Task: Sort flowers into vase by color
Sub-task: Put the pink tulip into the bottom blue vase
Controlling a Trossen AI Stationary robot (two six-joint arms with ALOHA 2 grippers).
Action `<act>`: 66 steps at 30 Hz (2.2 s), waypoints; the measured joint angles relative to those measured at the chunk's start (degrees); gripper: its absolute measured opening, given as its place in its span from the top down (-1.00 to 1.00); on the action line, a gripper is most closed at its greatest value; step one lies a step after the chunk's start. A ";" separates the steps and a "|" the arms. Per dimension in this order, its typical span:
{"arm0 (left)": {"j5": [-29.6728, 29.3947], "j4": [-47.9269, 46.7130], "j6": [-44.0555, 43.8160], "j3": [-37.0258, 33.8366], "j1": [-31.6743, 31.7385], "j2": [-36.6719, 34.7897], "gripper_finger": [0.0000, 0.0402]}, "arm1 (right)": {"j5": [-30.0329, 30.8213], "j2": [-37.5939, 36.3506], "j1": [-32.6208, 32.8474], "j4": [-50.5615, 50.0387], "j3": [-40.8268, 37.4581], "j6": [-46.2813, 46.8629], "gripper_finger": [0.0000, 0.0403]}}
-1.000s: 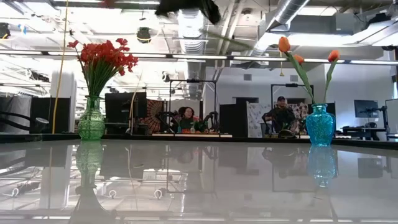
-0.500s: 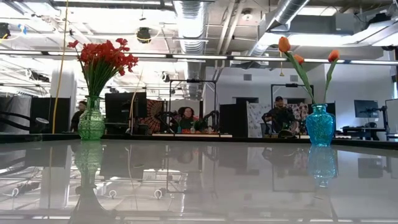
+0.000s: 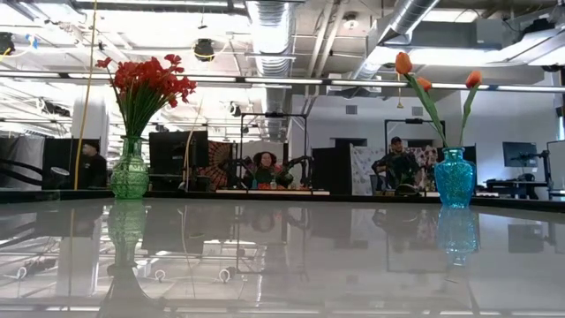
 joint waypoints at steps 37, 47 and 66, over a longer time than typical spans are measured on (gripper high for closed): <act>14.58 5.27 -1.56 0.00 8.27 5.25 0.64 | -1.33 0.00 0.05 -1.18 0.00 -1.31 0.75; 15.15 4.41 -0.73 0.06 8.48 4.40 0.94 | -3.74 0.00 0.07 -0.96 -0.02 -1.36 0.41; 42.01 -19.48 -2.04 14.22 8.48 -5.52 0.93 | -4.69 -0.45 0.14 -12.03 -0.04 5.85 -0.20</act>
